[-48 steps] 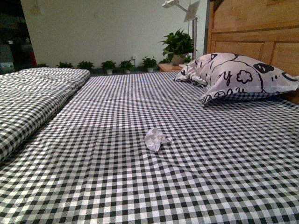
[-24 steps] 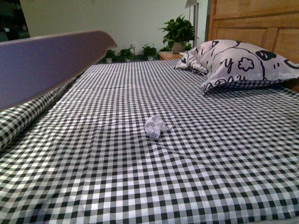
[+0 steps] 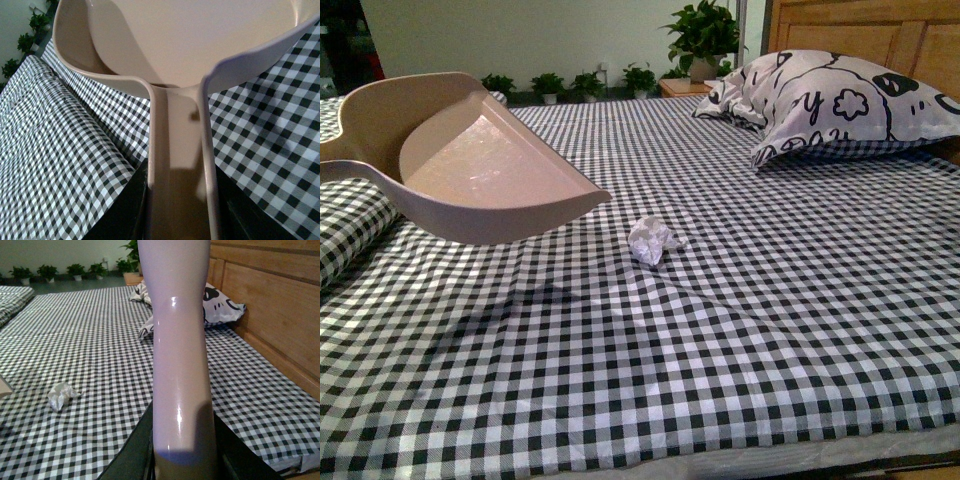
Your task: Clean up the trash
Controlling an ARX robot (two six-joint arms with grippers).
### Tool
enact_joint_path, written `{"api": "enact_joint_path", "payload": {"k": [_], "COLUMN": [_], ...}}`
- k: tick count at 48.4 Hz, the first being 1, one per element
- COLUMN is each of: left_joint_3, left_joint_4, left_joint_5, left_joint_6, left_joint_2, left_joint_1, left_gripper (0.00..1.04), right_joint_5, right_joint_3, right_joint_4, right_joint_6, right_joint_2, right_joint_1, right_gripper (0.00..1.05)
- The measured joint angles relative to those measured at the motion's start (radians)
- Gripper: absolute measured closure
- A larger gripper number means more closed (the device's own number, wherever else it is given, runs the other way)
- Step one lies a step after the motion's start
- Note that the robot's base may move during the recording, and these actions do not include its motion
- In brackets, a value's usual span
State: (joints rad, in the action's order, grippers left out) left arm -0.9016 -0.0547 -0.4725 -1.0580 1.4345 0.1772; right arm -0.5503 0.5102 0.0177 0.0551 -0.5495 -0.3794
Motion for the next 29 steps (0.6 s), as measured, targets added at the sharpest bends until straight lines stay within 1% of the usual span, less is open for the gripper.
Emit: {"api": "enact_joint_path", "payload": {"k": [8,17,23,29], "left_joint_3": [-0.025,-0.051,-0.065,-0.072], "left_joint_4": [-0.024,-0.024,-0.031,-0.045], "left_joint_5": [0.032,0.052,0.041,0.031], "left_joint_6": [0.000,0.072,0.124,0.137], "left_joint_2": [0.067,0.128,0.168,0.203], "left_joint_1": [-0.029,-0.060,-0.082,-0.099], "left_gripper": [0.77,0.77,0.77,0.77], "right_joint_5": [0.000,0.000,0.000,0.000], "right_joint_3": [0.000,0.000,0.000,0.000], "right_joint_4": [0.000,0.000,0.000,0.000], "right_joint_6": [0.000,0.000,0.000,0.000], "right_joint_2": [0.000,0.000,0.000,0.000], "right_joint_1": [0.000,0.000,0.000,0.000], "right_gripper": [0.84,0.84,0.84,0.84]}}
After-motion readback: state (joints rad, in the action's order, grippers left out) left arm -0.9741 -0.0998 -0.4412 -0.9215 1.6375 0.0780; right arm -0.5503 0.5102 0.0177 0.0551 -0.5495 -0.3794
